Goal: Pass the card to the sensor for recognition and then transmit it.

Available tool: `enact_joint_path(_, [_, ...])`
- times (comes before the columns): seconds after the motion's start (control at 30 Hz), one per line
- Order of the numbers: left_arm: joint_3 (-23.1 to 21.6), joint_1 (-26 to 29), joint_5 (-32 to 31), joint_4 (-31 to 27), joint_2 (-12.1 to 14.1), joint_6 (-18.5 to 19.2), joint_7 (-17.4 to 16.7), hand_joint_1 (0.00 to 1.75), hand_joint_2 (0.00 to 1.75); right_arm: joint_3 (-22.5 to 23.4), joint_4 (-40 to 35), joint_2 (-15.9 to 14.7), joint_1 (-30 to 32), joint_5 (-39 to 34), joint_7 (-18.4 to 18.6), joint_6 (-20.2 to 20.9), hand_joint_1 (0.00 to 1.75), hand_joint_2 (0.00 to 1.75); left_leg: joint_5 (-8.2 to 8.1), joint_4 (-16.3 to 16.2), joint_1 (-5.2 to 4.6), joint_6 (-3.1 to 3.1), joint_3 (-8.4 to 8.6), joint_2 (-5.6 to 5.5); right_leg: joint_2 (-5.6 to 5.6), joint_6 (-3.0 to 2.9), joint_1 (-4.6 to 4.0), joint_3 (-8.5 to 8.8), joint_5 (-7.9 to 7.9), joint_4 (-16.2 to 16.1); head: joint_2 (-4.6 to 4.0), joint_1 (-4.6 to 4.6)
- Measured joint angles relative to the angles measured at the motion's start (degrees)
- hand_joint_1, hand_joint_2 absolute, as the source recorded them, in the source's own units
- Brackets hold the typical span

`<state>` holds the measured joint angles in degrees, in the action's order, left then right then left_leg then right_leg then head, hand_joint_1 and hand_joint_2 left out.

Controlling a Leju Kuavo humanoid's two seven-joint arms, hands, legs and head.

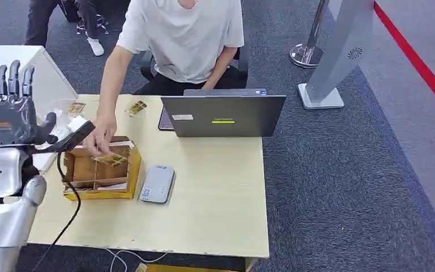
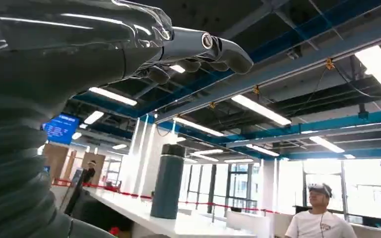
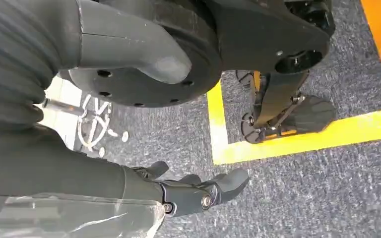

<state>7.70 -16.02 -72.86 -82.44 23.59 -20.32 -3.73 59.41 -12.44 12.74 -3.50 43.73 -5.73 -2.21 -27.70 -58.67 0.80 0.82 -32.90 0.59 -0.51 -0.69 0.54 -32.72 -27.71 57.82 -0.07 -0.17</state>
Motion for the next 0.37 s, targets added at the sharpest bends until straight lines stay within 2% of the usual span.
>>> enact_joint_path(0.07, [5.6, 5.5, 3.3, -1.1, 1.8, -2.6, 4.0, 0.00, 1.75, 0.6, 0.0, 0.0, 0.2, -0.1, 0.0, -0.5, 0.00, 1.75, -0.06, 0.1, 0.01, 0.05, -0.04, 0.07, -0.09, -0.13, -0.01, -0.03, -0.10, 0.0, 0.00, 0.02])
enact_joint_path(0.17, [18.3, 13.5, 6.8, -0.9, 4.1, -6.2, 11.5, 0.00, 1.75, 1.4, 0.0, 0.0, 0.7, -0.5, 0.1, -0.9, 0.00, 1.75, -0.15, 0.1, 0.08, 0.17, -0.06, 0.18, -0.20, -0.13, -0.04, -0.18, -0.18, 0.0, 0.00, -0.02])
enact_joint_path(0.27, [31.2, 16.8, 6.7, 1.2, 4.7, -6.9, 21.1, 0.00, 1.75, 2.2, 0.0, 0.0, 0.9, -0.6, 0.2, -1.3, 0.00, 1.75, -0.15, 0.1, 0.15, 0.18, -0.09, 0.00, -0.02, -0.19, -0.13, -0.17, -0.33, 0.0, 0.00, 0.02])
enact_joint_path(0.37, [41.6, 18.5, 5.4, 3.7, 4.7, -6.7, 27.5, 0.00, 1.75, 2.6, 0.0, 0.0, 0.9, -0.5, 0.0, -1.5, 0.00, 1.75, -0.17, 0.1, 0.24, 0.21, -0.25, -0.18, 0.19, -0.21, -0.19, 0.03, -0.33, 0.1, 0.00, 0.04])
